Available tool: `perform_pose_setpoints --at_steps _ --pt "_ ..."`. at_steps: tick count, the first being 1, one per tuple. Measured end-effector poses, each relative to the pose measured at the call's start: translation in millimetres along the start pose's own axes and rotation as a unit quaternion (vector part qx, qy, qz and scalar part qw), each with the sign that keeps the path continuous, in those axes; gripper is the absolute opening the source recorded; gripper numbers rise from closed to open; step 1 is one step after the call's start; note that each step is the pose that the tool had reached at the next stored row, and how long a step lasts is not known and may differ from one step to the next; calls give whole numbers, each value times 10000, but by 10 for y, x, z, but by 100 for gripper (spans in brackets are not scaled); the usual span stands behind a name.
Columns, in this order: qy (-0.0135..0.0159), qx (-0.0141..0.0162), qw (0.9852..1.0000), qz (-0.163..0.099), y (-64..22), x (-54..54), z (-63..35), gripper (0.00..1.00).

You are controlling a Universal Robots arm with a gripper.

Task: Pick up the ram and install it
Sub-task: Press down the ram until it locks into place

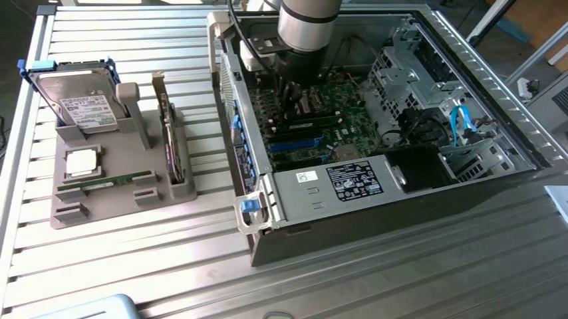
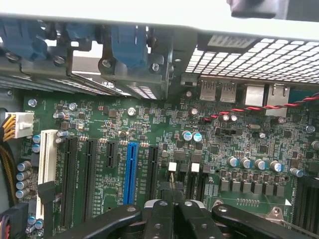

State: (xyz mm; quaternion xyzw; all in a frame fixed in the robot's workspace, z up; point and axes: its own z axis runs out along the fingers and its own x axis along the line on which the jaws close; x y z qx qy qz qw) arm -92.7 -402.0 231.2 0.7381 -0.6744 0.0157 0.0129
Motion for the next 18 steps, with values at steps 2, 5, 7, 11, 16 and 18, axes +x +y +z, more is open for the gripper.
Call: perform_pose_setpoints --at_steps 2,5,7,11,16,18 --pt "-1 1 10000 0 0 0 2 11" --pt "-8 2 10000 -1 0 6 6 11" --pt "-14 3 10000 0 1 13 11 11" --pt "-16 2 10000 0 2 22 16 11" --pt "-16 3 10000 0 1 25 -44 11" --pt "-16 3 10000 0 1 26 -58 11"
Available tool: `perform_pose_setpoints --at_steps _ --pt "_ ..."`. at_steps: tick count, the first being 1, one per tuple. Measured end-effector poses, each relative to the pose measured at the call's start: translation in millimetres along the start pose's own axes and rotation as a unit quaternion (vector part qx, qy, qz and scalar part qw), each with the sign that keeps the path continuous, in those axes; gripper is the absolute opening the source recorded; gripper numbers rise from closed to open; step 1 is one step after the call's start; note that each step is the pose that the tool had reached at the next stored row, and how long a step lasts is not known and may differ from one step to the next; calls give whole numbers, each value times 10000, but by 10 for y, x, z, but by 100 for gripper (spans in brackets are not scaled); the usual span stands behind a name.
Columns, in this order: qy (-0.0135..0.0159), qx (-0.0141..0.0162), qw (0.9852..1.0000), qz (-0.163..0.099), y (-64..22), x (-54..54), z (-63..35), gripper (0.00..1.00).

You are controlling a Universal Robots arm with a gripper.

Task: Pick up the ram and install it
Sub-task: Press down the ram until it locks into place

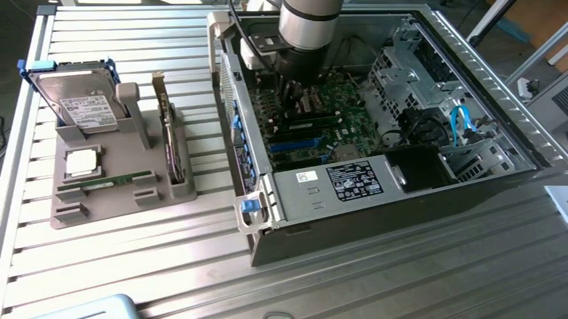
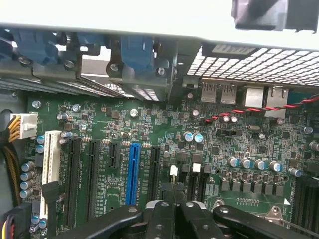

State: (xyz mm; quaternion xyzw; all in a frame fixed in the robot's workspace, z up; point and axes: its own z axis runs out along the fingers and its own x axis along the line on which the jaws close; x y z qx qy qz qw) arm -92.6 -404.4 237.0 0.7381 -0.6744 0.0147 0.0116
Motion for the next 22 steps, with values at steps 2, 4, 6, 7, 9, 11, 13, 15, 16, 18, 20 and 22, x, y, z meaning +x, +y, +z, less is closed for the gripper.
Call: perform_pose_setpoints --at_steps 2,4,6,7,9,11,13,15,16,18,20,22 --pt "0 0 10000 0 0 1 -24 11" --pt "0 0 10000 0 0 3 -66 11" --pt "1 0 10000 0 0 5 -119 11" --pt "1 -1 10000 0 0 6 -140 11" --pt "0 0 10000 0 0 7 -185 11" --pt "1 -1 10000 0 0 8 -215 11" --pt "0 0 10000 0 0 10 -249 11" --pt "1 -1 10000 0 -1 11 -296 11" --pt "1 -1 10000 0 -1 12 -327 11" --pt "1 -1 10000 0 -1 15 -395 11" --pt "2 -1 10000 0 -2 16 -442 11" --pt "2 0 10000 0 -2 16 -543 11"
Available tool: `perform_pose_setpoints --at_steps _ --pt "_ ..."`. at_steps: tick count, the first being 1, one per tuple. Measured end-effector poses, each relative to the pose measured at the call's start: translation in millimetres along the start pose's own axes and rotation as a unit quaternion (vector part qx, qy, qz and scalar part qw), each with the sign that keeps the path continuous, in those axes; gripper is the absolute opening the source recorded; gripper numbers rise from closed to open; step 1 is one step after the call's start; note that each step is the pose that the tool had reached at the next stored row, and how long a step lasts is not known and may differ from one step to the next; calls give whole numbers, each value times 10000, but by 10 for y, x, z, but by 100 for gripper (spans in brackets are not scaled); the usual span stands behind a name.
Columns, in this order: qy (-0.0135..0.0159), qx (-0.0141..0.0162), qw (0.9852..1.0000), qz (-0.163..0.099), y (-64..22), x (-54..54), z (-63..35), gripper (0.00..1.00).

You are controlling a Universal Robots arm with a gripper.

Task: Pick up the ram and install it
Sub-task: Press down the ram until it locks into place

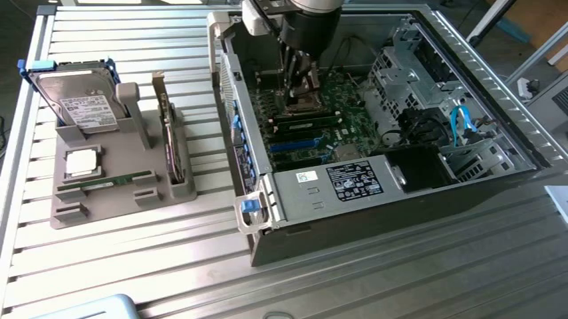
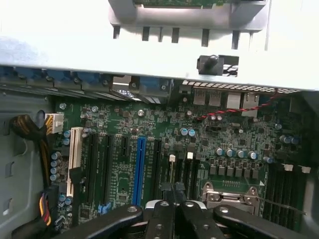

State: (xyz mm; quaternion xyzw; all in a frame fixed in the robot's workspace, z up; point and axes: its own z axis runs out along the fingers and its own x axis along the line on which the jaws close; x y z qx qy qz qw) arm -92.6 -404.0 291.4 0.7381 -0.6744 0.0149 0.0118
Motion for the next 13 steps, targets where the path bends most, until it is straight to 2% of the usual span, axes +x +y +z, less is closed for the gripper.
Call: perform_pose_setpoints --at_steps 11,13 --pt "2 -1 10000 0 -2 8 -465 11" --pt "1 0 10000 0 -2 8 -467 11"
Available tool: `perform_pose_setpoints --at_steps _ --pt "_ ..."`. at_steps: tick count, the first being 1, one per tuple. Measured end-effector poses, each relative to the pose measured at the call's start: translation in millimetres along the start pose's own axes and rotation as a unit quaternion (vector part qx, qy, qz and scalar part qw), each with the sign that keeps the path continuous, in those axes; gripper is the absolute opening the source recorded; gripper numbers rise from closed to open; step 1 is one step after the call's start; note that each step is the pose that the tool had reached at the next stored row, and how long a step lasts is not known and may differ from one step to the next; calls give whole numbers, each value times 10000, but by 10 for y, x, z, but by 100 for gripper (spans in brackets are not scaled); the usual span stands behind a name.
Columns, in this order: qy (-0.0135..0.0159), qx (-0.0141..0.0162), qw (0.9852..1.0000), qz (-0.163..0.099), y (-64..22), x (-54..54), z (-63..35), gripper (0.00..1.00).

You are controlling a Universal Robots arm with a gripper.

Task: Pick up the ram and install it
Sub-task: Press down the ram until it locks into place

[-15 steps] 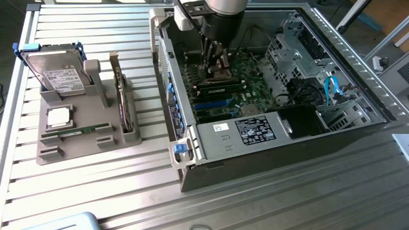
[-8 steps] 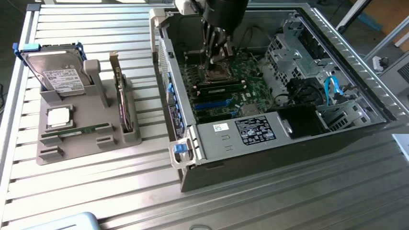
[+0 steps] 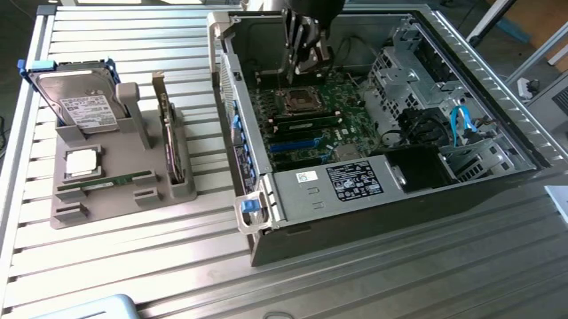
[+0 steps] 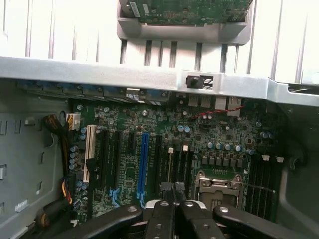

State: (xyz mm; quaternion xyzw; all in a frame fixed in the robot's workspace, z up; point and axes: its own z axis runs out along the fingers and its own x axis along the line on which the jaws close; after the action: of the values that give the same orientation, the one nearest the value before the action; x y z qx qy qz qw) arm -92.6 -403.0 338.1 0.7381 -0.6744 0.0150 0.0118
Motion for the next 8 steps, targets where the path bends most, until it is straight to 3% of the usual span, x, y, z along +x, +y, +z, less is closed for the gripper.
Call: perform_pose_setpoints --at_steps 4,8 --pt "2 0 10000 0 -49 4 0 11" --pt "2 -5 10000 0 -229 21 0 11"
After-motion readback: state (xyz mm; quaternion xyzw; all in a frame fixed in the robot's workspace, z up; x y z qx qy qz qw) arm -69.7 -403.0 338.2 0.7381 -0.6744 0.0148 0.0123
